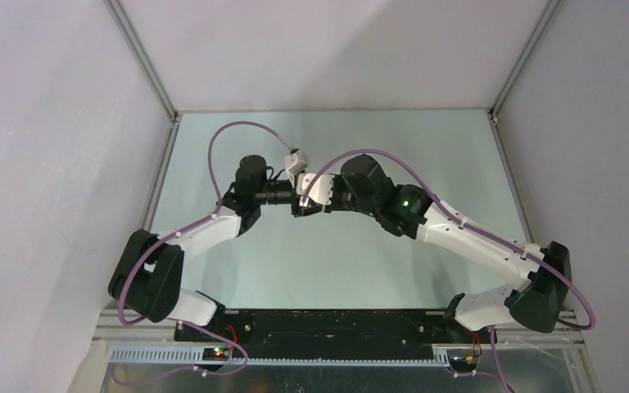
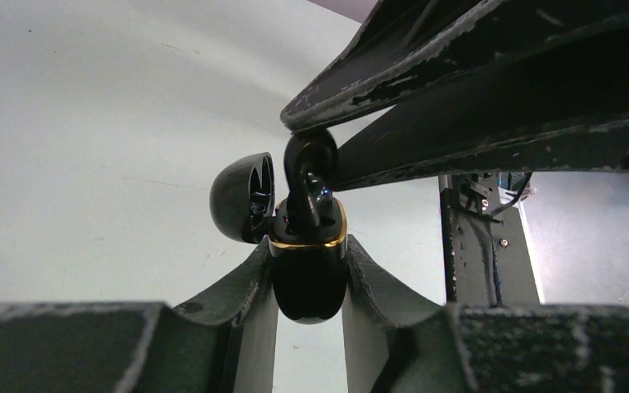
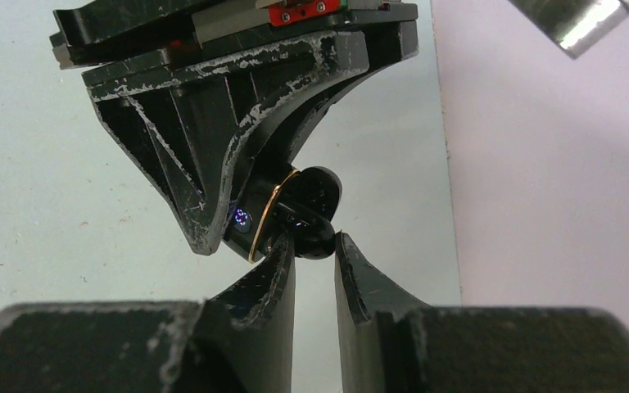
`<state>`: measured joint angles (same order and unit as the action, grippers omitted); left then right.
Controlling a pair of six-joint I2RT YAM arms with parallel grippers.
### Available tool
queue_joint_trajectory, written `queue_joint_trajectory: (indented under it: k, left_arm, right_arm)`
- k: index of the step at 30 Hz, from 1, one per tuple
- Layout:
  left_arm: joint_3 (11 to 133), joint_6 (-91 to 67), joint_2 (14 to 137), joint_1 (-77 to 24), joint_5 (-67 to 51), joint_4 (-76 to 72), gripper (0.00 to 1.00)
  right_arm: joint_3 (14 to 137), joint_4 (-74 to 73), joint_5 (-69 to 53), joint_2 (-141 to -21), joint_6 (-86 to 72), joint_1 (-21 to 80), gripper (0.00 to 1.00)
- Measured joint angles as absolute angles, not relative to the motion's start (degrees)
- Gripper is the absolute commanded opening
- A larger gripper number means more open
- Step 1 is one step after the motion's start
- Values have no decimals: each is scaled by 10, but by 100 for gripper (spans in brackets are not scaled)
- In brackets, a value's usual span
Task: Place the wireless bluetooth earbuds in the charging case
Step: Place the earbud in the charging case.
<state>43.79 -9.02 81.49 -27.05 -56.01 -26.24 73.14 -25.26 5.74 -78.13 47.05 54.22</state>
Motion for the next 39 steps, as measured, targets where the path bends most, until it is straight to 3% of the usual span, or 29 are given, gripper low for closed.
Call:
queue_joint_trajectory:
  k: [39]
  left_arm:
    - [430,-126,818,-274,-589,-277,5]
  right_arm:
    - [732,-254,51,-783,461,565,22]
